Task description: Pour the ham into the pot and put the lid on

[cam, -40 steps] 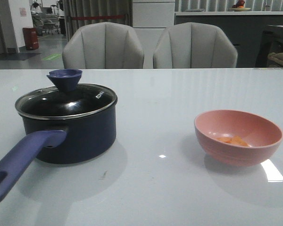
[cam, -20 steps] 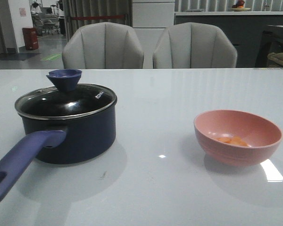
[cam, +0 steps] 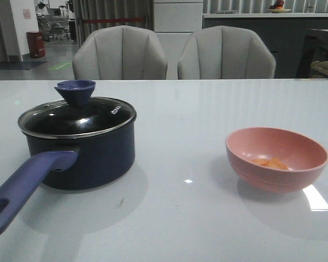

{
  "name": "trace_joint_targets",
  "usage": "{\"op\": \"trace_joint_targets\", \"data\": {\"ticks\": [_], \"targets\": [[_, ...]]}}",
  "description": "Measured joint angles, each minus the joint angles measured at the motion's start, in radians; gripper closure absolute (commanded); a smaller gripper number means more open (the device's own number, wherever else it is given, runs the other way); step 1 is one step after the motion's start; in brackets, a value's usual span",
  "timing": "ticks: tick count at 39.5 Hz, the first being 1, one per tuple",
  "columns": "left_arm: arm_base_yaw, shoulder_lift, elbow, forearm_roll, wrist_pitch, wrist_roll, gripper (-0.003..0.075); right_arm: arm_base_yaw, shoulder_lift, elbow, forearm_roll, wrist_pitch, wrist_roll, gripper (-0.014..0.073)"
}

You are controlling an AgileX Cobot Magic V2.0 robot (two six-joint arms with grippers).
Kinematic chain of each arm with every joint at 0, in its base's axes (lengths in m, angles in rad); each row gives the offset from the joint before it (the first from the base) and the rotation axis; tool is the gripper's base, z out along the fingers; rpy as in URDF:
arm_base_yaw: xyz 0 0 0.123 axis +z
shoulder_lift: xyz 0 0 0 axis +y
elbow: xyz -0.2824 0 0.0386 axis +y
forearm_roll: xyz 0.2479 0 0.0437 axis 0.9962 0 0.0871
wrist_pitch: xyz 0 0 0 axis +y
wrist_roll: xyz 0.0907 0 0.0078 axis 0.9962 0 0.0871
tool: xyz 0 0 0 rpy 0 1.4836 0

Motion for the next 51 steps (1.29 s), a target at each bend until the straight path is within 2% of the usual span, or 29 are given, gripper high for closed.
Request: {"op": "trace_joint_targets", "data": {"ticks": [11,16,26,33,41,51], "targets": [[-0.067,0.186,-0.169,0.032,0.175,0.000,0.0095,0.000,0.000,0.000,0.000,0.000,0.000,0.0436],[-0.072,0.370,-0.298,0.021,0.276,0.000,0.0096,0.000,0.000,0.000,0.000,0.000,0.000,0.0436],[-0.086,0.776,-0.576,-0.008,0.394,0.000,0.0107,0.000,0.000,0.000,0.000,0.000,0.000,0.0436],[-0.171,1.004,-0.759,-0.028,0.469,0.000,0.0174,0.000,0.000,0.000,0.000,0.000,0.000,0.0436],[-0.303,1.213,-0.958,-0.051,0.530,-0.005,0.0176,0.000,0.000,0.000,0.000,0.000,0.000,0.0436],[-0.319,1.431,-1.146,-0.032,0.670,-0.079,0.0164,0.000,0.000,0.000,0.000,0.000,0.000,0.0436]]}}
